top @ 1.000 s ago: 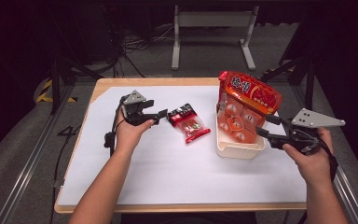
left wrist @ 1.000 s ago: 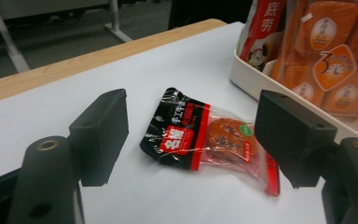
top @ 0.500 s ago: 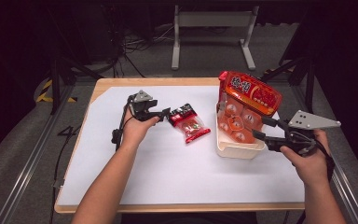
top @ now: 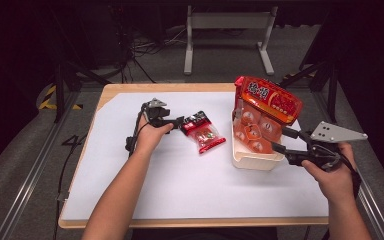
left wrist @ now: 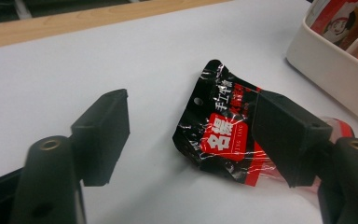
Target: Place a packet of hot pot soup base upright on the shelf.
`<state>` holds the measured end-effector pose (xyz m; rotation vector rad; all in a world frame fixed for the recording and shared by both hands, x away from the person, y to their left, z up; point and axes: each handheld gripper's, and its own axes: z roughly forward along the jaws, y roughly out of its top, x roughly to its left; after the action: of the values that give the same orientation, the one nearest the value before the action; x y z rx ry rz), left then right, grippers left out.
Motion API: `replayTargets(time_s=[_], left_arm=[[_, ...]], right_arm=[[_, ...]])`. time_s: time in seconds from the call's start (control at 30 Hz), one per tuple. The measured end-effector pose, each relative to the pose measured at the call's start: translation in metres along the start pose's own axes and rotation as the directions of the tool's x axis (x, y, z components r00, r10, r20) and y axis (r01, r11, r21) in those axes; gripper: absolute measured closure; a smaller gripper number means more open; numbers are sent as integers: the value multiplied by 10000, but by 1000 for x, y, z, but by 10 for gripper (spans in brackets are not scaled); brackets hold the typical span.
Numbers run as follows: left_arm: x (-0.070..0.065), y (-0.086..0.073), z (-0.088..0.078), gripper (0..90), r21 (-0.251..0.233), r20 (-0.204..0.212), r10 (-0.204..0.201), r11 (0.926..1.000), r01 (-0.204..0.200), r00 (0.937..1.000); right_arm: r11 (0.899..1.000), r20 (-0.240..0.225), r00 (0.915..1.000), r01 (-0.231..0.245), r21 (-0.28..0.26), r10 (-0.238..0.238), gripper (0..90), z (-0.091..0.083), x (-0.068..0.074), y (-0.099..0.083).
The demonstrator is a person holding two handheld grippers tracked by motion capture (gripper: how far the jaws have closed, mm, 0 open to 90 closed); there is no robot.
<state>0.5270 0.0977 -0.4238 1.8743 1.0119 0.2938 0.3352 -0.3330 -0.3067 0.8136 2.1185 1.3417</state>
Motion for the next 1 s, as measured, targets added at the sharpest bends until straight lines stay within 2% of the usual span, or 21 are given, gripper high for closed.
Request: replayTargets(time_s=[0.2,0.33,0.4,0.47,0.5,0.53,0.77,1.0], left_arm=[[2,-4,9,372,333,139,-367,9988,362,9992],[3,-5,13,424,555,301,-759,9957,741,9967],[4,-6,14,447,619,269,-802,9950,784,9964],[6,-7,17,458,865,172,-920,9922,902,9956],[7,-6,17,459,1270,125,-876,9882,854,9961],[7,-5,19,447,1438,143,-979,9851,949,9951],[5,-4,28,435,1563,367,-1244,9807,1172,9916],[4,-6,34,481,1696,537,-1279,9785,1172,9903]], right_arm=[[9999,27,10000,27,134,-28,388,-1,2,-3],[9998,56,10000,-4,217,3,385,-2,4,-5],[9997,57,10000,-31,225,30,385,-2,4,-6],[9996,103,9999,-27,293,24,383,-2,5,-7],[9995,113,9999,-34,305,31,382,-3,5,-8],[9994,135,9999,-34,333,30,382,-3,6,-9],[9989,274,9996,-102,450,90,376,-6,6,-13],[9985,329,9994,-122,530,105,374,-7,6,-16]])
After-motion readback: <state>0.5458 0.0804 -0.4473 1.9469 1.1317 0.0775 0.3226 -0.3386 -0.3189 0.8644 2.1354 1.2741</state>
